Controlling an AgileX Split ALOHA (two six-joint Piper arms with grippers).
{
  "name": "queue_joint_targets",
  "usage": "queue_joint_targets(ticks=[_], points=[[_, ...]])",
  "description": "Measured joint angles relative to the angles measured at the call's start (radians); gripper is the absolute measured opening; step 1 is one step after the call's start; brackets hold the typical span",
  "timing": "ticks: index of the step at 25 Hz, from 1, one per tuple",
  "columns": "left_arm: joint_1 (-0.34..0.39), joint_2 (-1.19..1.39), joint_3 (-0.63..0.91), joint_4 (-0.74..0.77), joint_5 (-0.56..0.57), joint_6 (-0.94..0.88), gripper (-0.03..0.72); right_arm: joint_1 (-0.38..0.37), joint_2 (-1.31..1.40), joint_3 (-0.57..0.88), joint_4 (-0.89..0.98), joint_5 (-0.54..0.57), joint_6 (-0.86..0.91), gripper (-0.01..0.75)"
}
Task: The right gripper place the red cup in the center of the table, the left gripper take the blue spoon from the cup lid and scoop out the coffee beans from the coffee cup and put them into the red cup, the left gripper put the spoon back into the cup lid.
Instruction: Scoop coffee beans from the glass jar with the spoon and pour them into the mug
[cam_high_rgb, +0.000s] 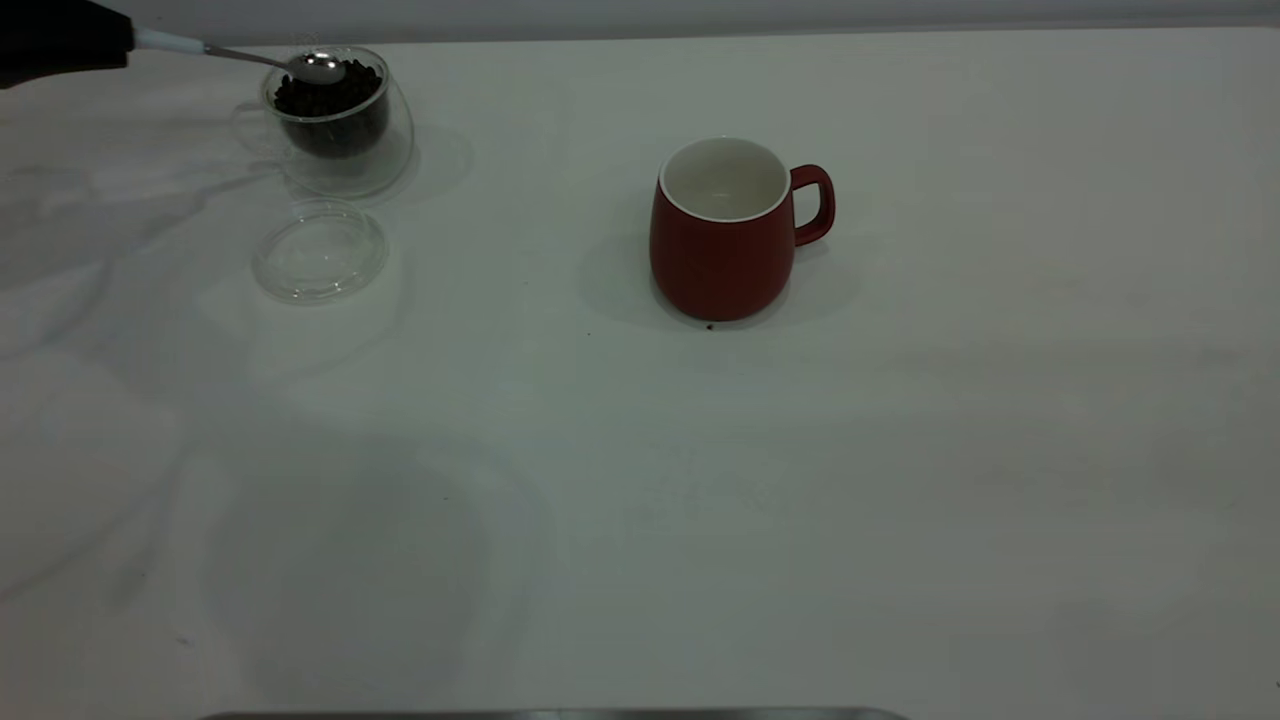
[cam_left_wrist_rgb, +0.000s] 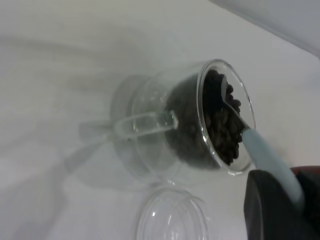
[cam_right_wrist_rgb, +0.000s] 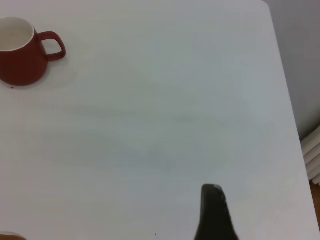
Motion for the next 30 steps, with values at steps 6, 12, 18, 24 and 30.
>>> queue_joint_targets(ticks=[6,12,18,24,30], points=[[-0.021,0.0,0.0,0.003,-0.012,0.043,0.124,0.0,0.0,0.0,0.0,0.0,0.0,0.546],[-0.021,0.0,0.0,0.081,-0.016,0.039,0.124,0.0,0.0,0.0,0.0,0.0,0.0,0.546],[-0.021,0.0,0.0,0.103,-0.015,-0.027,0.124,0.0,0.0,0.0,0.0,0.0,0.0,0.546],[-0.021,0.0,0.0,0.106,-0.008,-0.162,0.124,0.0,0.0,0.0,0.0,0.0,0.0,0.546],[-0.021,0.0,0.0,0.108,-0.003,-0.281,0.124,0.0,0.0,0.0,0.0,0.0,0.0,0.546]])
